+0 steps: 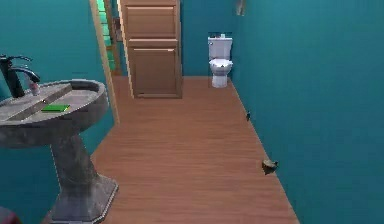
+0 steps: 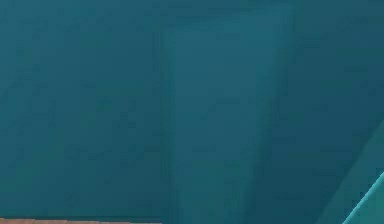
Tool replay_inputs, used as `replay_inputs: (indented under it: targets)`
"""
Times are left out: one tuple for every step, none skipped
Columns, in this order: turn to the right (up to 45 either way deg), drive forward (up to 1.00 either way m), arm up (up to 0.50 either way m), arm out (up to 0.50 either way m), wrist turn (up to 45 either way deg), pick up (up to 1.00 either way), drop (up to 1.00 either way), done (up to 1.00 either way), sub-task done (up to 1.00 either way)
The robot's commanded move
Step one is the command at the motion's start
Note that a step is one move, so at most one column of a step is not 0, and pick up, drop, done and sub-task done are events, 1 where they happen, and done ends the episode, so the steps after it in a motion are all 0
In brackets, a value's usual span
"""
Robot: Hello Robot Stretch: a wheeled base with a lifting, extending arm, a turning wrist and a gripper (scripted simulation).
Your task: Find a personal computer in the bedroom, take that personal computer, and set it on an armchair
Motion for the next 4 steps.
replay_inputs:
  targets:
    - [-6.0,0.00,0.00,0.00,0.0,0.00,0.00,0.00,0.00]
    - [0.0,1.00,0.00,0.00,0.0,0.00,0.00,0.00,0.00]
    - [-6.0,0.00,0.00,0.00,0.0,0.00,0.00,0.00,0.00]
    - [0.0,0.45,0.00,0.00,0.0,0.00,0.00,0.00,0.00]
